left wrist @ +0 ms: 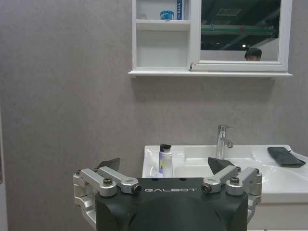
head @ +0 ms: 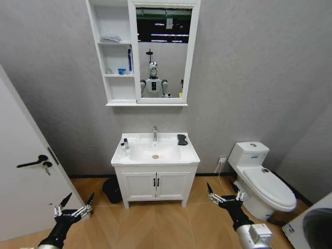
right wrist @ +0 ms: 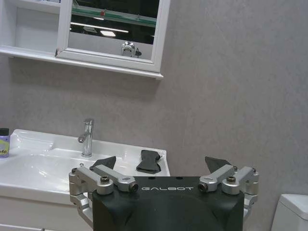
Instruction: Move facial cleanser and shampoo from washbasin to cabinet, then wipe washbasin with towel.
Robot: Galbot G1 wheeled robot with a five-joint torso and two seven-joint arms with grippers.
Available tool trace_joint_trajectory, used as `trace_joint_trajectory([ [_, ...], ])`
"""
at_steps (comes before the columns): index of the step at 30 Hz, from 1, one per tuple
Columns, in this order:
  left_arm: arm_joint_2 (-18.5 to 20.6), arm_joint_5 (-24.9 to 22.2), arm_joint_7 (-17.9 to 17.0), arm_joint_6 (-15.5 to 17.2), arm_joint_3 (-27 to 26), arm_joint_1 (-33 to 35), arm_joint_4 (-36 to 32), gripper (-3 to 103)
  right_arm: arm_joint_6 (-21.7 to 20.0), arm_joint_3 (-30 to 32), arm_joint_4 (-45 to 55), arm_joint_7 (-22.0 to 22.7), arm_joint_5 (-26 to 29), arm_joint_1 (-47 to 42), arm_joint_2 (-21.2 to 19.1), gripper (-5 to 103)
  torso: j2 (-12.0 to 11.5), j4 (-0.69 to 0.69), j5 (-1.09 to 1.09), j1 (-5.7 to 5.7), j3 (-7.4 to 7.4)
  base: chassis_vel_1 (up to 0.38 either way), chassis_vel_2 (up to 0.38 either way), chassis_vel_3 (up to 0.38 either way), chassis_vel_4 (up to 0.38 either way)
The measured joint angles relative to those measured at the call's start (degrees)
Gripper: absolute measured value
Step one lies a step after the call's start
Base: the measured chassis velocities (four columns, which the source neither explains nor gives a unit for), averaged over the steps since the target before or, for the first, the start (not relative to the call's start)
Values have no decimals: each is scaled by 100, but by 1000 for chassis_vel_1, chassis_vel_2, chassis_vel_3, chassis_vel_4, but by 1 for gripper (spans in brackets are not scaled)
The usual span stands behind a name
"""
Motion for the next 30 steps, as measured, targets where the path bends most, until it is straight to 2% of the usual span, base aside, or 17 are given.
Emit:
trace_joint_trajectory([
  [7, -22, 75, 0, 100, 46, -103, -4, 100, -18, -4, -10, -7, 20, 94, -5, 100, 0, 0, 0, 0, 0, -280, 279, 268, -270],
  [10, -73, 278, -1, 111, 37, -292, 8, 100, -58, -37, -39, -8, 12, 153, -17, 100, 0, 0, 1, 1, 1, -266, 267, 268, -276],
  [21, -122, 339, -16, 249, 195, -354, -33, 100, -91, -51, -57, -2, -24, 156, -24, 100, 0, -1, -1, 0, 0, -272, 249, 259, -254],
  [30, -210, 530, -189, 292, 274, -437, -88, 100, -65, -64, -115, 97, -2, 201, -124, 100, -2, -1, -1, 2, 1, -85, 96, 45, -53],
])
